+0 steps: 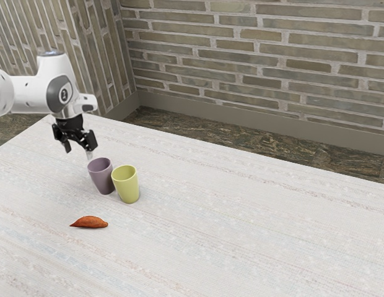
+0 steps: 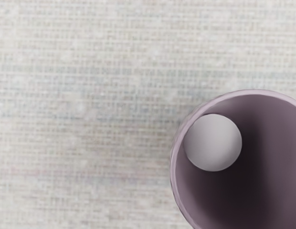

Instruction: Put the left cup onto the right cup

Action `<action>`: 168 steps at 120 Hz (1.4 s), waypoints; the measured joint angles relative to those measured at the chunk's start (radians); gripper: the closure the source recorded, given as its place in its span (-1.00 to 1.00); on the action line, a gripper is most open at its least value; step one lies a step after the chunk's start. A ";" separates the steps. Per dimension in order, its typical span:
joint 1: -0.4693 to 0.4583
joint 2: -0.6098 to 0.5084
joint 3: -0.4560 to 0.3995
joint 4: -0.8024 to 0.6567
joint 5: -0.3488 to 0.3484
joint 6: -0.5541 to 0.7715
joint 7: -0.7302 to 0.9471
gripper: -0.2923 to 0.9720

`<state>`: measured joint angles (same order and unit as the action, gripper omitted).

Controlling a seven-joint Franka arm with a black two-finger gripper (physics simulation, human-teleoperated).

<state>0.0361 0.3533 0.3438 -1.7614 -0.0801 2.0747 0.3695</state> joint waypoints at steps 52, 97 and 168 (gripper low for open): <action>0.002 0.121 -0.006 0.027 -0.068 0.100 0.129 -0.54; 0.002 0.144 -0.009 0.021 -0.115 0.150 0.191 0.44; 0.002 0.053 -0.028 -0.008 -0.118 0.149 0.227 0.69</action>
<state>0.0381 0.4062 0.3159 -1.7697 -0.1979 2.2242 0.5961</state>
